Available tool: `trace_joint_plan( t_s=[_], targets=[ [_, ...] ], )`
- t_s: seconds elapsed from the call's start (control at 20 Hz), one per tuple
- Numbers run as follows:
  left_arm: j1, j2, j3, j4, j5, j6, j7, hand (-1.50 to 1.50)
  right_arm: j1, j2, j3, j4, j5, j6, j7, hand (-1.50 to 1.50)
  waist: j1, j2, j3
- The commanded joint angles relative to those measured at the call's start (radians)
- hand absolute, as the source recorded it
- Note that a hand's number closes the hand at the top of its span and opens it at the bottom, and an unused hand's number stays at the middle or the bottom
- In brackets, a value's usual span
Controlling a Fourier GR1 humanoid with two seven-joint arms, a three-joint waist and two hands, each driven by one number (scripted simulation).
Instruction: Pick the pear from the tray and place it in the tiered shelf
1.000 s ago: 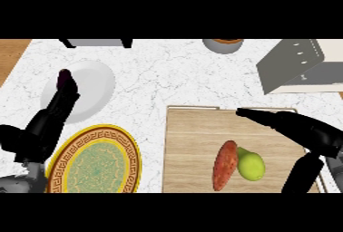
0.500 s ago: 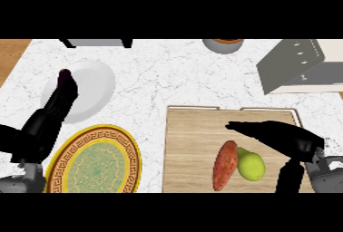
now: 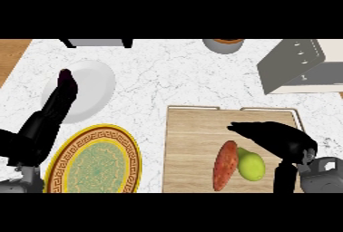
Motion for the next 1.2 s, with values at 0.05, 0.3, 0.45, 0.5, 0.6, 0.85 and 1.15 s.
trace_joint_plan(
  t_s=[0.05,0.3,0.45,0.5,0.6,0.85,1.15],
  targets=[
    [-0.037,-0.026,0.013,0.070,-0.028,-0.019,-0.050,0.00,-0.034,0.008,-0.017,0.014,0.051,0.079,0.037,-1.50,-0.003,0.001,0.000],
    [-0.012,-0.054,0.024,0.058,-0.050,-0.021,-0.036,0.00,0.016,-0.020,-0.061,0.029,0.095,0.100,-0.059,-1.50,-0.004,0.000,0.000],
    [-0.036,-0.050,0.045,0.050,-0.047,-0.049,-0.036,0.00,-0.052,0.051,-0.076,0.085,0.103,0.138,-0.028,-1.50,-0.001,0.000,0.000],
    [0.017,-0.024,0.069,-0.013,-0.008,-0.069,-0.004,0.00,-0.007,0.039,-0.017,0.100,0.145,0.094,-0.062,-1.50,0.001,0.000,0.000],
    [-0.067,-0.045,0.048,0.016,-0.055,-0.028,0.050,0.00,-0.013,0.044,0.008,0.168,0.204,0.042,-0.124,-1.50,0.000,0.001,0.000],
    [-0.055,-0.056,0.080,0.085,-0.051,-0.078,-0.024,0.00,0.044,0.023,-0.022,0.145,0.246,0.048,-0.186,-1.50,-0.005,0.001,0.000],
    [-0.026,-0.094,0.044,-0.036,-0.085,-0.046,0.068,0.00,0.086,0.068,0.020,0.247,0.326,-0.018,-0.247,-1.50,-0.002,0.000,0.000]
  ],
)
